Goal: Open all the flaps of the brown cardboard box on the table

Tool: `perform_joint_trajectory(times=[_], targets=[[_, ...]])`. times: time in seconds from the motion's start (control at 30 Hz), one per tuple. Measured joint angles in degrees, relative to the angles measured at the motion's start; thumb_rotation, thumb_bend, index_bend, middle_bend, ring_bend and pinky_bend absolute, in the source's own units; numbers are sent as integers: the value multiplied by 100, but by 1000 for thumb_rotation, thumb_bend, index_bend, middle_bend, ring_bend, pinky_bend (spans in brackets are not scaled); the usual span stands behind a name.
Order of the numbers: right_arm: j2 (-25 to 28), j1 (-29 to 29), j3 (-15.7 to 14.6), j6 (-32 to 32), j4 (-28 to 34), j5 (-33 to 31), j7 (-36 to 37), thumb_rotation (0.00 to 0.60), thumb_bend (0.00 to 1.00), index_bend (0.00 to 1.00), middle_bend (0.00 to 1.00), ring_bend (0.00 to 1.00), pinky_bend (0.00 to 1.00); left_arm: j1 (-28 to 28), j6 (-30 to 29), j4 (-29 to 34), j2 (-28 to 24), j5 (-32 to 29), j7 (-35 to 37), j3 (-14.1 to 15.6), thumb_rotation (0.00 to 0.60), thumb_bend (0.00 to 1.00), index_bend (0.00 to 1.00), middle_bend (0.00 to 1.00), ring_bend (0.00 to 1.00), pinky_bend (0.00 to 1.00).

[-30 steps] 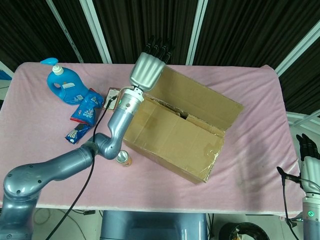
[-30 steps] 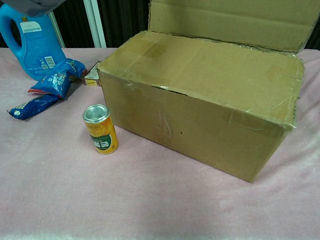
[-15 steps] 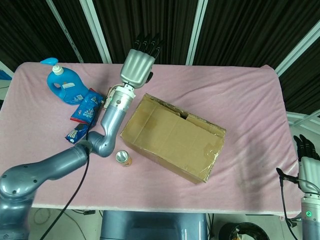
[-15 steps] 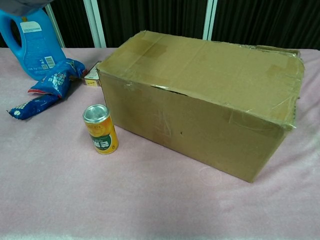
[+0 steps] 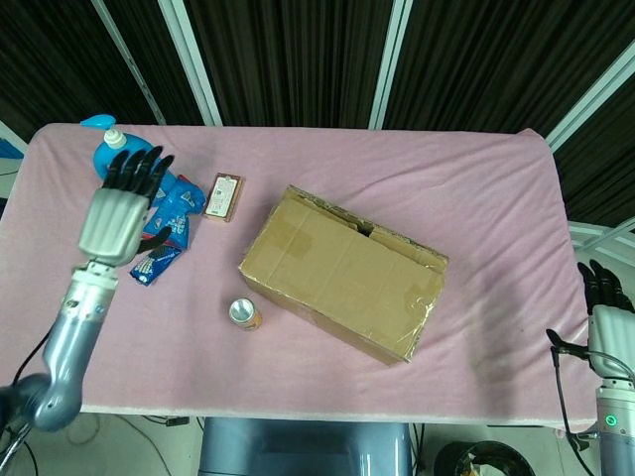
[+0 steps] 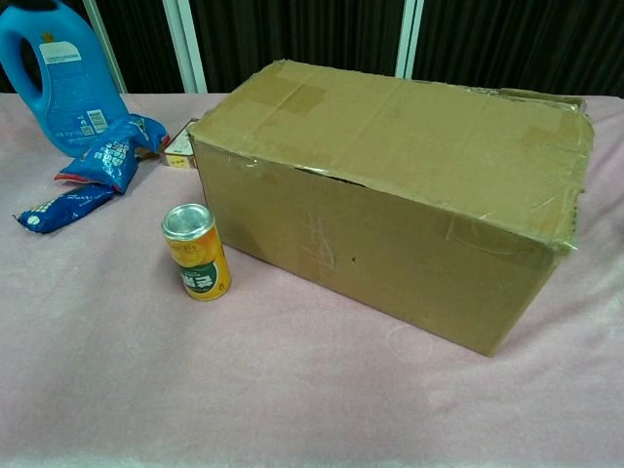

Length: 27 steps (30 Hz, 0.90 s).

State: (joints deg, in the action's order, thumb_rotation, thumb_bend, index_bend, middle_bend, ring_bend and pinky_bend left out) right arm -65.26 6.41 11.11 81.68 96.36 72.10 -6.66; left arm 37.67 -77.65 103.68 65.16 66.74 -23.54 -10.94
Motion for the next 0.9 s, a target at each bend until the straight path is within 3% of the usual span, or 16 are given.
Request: perform_joint_trajectory(times=[0.17, 0.27, 0.37, 0.53, 0.7, 0.9], targets=[[99, 240, 132, -139, 396, 12, -212, 600, 227, 0, 0, 0, 223, -873, -738, -70, -67, 730, 478, 647, 600, 177, 0, 0, 0, 0], [201, 434, 270, -373, 731, -83, -265, 600, 391, 0, 14, 9, 222, -1148, -903, -337, 78, 855, 694, 800, 600, 177, 0, 0, 0, 0], [326, 708, 490, -684, 1117, -306, -303, 600, 583, 15, 114, 82, 222, -1411, -995, -620, 268, 942, 943, 928, 600, 178, 0, 0, 0, 0], [476, 1420, 1001, -1301, 1644, -951, -409, 600, 855, 103, 200, 170, 250, -1705, -1072, -1096, 575, 1051, 1239, 1031, 600, 180, 0, 0, 0, 0], [487, 2195, 1381, -1835, 1876, -1813, -607, 600, 924, 197, 202, 171, 251, -1857, -1074, -1425, 782, 1161, 1522, 1036, 600, 182, 0, 0, 0, 0], [355, 2974, 1547, -2261, 1967, -3001, -904, 600, 922, 268, 202, 172, 254, -1933, -1036, -1640, 871, 1289, 1708, 948, 600, 183, 0, 0, 0, 0]])
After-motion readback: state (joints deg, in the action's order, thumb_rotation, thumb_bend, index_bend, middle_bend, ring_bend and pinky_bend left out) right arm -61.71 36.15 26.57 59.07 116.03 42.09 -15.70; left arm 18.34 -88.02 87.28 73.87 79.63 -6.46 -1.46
